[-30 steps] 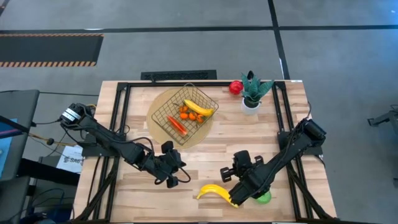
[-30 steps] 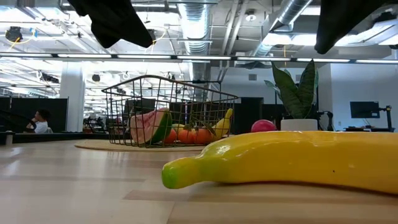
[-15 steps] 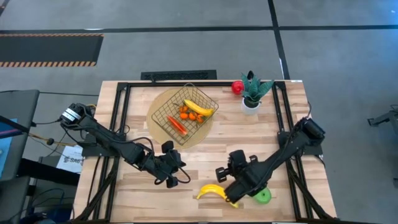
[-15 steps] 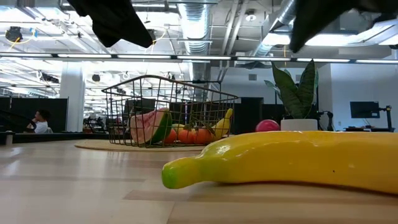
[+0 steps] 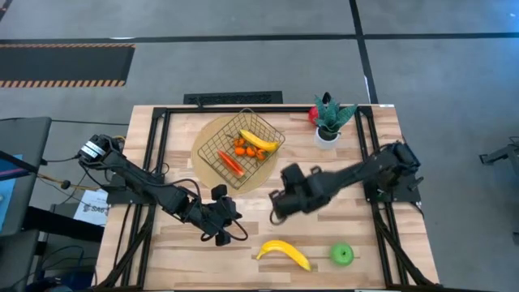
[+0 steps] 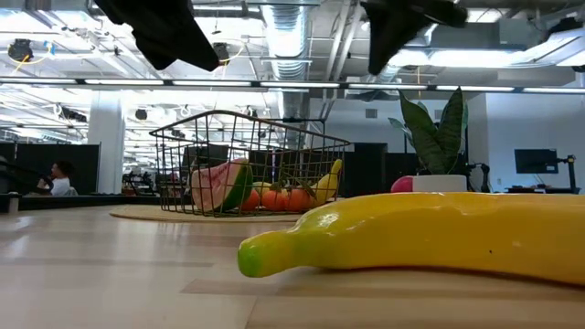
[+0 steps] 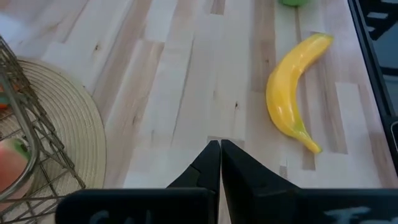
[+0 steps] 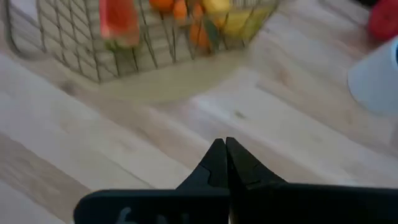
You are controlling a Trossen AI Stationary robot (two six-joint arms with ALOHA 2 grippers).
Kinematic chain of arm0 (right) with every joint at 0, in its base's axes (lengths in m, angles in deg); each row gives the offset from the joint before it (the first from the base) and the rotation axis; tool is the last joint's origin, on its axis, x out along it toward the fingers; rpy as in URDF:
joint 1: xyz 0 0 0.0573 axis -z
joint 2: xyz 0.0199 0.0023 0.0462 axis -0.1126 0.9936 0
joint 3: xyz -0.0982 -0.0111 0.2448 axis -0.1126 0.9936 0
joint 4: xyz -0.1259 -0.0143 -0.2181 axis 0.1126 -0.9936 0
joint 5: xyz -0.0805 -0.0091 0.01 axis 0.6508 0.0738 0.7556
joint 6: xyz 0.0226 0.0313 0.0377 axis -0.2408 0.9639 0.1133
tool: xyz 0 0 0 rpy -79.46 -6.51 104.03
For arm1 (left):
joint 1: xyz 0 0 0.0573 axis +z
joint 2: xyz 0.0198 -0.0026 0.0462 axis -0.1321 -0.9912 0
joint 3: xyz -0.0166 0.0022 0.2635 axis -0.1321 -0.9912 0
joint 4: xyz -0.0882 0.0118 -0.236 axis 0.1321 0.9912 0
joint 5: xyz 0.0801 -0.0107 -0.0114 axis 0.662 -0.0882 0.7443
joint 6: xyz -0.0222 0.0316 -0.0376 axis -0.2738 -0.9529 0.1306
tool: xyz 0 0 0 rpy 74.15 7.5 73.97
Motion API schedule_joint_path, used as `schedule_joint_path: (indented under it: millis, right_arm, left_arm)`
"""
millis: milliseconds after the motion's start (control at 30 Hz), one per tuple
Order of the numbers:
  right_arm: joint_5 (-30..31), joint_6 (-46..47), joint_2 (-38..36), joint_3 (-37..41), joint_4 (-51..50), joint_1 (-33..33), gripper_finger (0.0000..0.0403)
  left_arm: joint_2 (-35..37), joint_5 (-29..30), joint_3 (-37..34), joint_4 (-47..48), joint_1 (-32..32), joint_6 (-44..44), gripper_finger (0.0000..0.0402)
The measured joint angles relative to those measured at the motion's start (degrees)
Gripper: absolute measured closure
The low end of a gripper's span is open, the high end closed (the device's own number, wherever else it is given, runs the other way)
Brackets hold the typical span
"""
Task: Build produce basket
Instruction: Put the red apple into the wire basket
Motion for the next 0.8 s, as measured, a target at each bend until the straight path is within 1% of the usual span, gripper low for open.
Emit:
schedule_joint_path:
  millis: [233,367,500,800]
  right_arm:
    - [0.0,-13.3,-7.7,-2.0,0.9,8.3,0.0403]
    - [0.1,-18.0,-11.8,-2.0,2.7,12.3,0.0403]
    - [0.1,-20.1,-14.3,-2.0,4.3,14.5,0.0403]
    - [0.1,-21.5,-14.7,-2.0,4.5,16.2,0.0403]
  left_arm:
    - [0.0,-1.4,0.0,0.3,1.2,-2.1,0.0401]
    - [0.0,-1.6,0.0,0.4,1.8,-4.0,0.0401]
    - [0.0,-3.1,0.0,0.3,2.4,-4.7,0.0401]
    - [0.0,-3.2,0.0,0.4,2.5,-6.0,0.0401]
